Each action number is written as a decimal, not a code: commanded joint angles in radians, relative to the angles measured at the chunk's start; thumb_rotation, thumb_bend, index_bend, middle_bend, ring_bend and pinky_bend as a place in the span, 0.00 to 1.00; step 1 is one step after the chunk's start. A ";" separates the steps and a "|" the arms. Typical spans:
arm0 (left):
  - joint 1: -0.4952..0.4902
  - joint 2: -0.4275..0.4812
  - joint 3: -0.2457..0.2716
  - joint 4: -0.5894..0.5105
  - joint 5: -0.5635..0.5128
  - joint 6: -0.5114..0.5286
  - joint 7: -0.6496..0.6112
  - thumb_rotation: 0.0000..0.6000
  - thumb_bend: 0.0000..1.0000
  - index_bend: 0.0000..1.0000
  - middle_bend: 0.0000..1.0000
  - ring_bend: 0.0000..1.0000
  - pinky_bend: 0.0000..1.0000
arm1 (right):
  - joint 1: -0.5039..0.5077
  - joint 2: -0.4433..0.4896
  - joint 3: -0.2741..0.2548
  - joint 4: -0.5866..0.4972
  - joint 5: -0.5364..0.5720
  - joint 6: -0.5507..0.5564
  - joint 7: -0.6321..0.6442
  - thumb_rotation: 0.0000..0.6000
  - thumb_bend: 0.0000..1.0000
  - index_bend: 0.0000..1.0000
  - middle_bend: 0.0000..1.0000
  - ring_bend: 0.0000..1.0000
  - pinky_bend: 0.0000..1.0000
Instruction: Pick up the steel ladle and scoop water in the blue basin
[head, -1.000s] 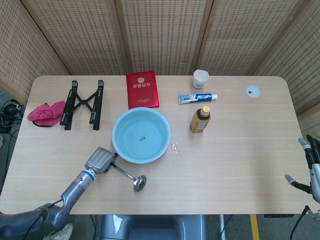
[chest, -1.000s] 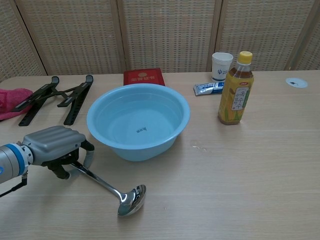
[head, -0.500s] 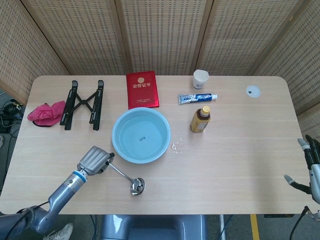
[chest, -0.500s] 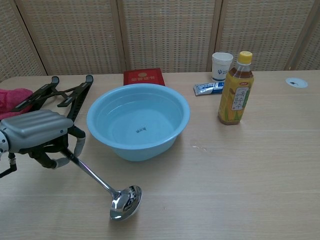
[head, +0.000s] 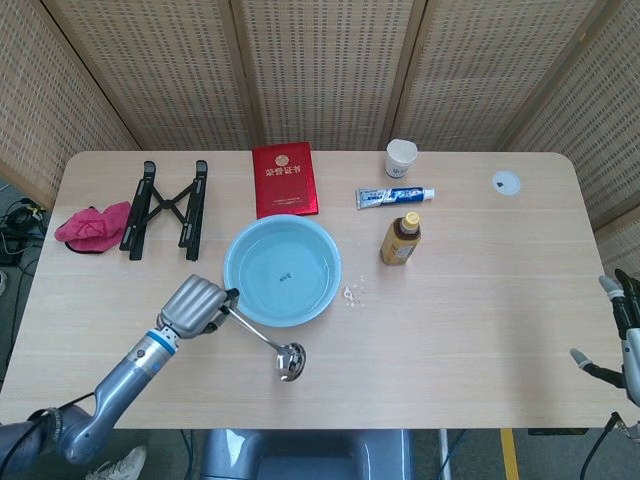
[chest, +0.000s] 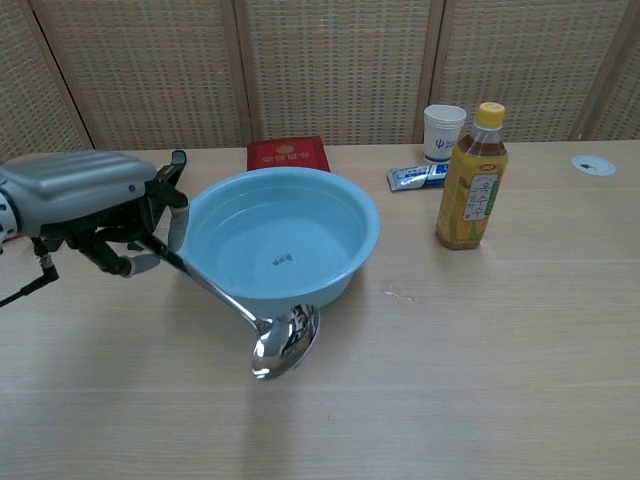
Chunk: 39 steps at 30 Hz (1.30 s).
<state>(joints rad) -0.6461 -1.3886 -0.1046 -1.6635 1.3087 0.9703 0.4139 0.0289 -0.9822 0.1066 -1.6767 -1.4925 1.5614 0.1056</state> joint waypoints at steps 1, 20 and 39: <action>-0.077 0.021 -0.105 -0.046 -0.183 -0.030 0.120 1.00 0.55 0.71 0.92 0.93 1.00 | -0.001 0.002 0.002 0.002 0.005 -0.001 0.005 1.00 0.00 0.00 0.00 0.00 0.00; -0.311 -0.059 -0.116 0.186 -0.695 -0.078 0.396 1.00 0.56 0.71 0.92 0.93 1.00 | 0.005 0.002 0.021 0.024 0.064 -0.032 0.022 1.00 0.00 0.00 0.00 0.00 0.00; -0.390 -0.156 -0.054 0.336 -0.773 -0.076 0.443 1.00 0.57 0.72 0.92 0.93 1.00 | 0.005 0.004 0.030 0.029 0.083 -0.040 0.034 1.00 0.00 0.00 0.00 0.00 0.00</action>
<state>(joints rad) -1.0299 -1.5400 -0.1617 -1.3328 0.5408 0.8921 0.8508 0.0344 -0.9788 0.1366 -1.6483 -1.4096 1.5220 0.1388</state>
